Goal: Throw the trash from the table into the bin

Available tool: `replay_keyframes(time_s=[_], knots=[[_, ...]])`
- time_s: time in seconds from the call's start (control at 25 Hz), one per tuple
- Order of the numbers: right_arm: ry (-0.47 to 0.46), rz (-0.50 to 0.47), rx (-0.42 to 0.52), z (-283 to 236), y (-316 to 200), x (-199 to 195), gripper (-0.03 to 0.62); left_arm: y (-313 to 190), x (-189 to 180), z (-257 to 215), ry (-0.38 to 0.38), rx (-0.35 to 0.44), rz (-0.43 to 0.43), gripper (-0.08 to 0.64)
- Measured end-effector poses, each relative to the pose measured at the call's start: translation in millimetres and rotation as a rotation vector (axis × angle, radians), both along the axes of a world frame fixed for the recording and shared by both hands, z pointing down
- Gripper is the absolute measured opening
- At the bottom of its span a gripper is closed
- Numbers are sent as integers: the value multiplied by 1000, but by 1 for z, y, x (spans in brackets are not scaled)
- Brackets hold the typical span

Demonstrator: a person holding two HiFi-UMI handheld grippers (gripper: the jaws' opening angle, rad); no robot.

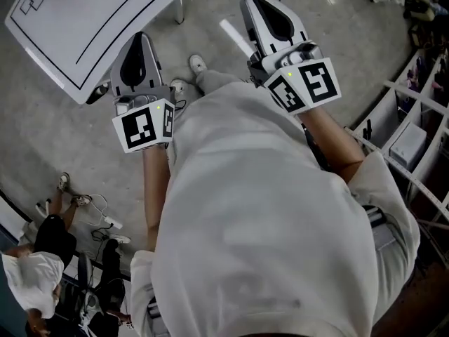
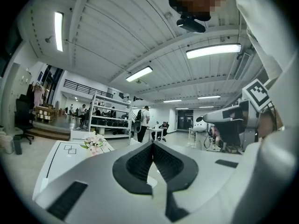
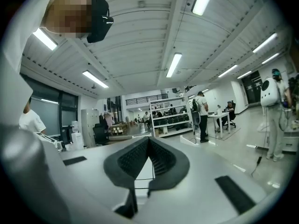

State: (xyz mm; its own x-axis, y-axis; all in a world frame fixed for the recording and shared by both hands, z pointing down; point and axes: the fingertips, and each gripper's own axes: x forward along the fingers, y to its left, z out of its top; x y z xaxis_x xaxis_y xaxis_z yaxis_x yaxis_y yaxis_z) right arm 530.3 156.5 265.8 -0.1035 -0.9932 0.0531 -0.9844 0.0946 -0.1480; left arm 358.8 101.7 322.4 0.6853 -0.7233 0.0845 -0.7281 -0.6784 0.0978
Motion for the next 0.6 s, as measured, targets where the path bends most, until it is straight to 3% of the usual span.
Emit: replay_keyframes(time_s=[0.36, 0.6], knots=[[-36, -40, -2, -2, -8, -55, 11, 5, -64, -2, 2, 5, -134, 6], [-37, -180, 25, 3, -44, -80, 11, -8, -86, -13, 30, 42, -245, 6]])
